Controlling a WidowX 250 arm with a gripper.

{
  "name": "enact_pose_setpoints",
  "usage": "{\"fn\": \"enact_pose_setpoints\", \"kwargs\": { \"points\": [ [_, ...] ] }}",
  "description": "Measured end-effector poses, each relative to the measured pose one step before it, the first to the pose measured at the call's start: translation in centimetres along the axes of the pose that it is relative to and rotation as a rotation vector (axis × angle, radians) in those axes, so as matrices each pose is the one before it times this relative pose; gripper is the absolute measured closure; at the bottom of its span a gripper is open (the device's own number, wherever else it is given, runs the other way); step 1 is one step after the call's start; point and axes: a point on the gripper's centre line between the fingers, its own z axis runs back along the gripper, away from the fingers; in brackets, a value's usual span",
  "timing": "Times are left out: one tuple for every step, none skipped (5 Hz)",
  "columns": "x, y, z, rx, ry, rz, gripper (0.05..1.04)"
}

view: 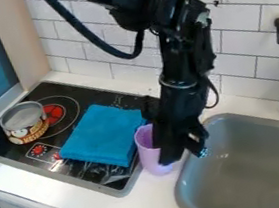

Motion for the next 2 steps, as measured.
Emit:
{"fn": "enact_pose_setpoints", "kwargs": {
  "points": [
    [0.192,0.031,0.001,0.0019,-0.0121,0.0123,0.989],
    [0.046,-0.064,-0.179,-0.0037,-0.016,-0.0059,0.956]
  ]
}}
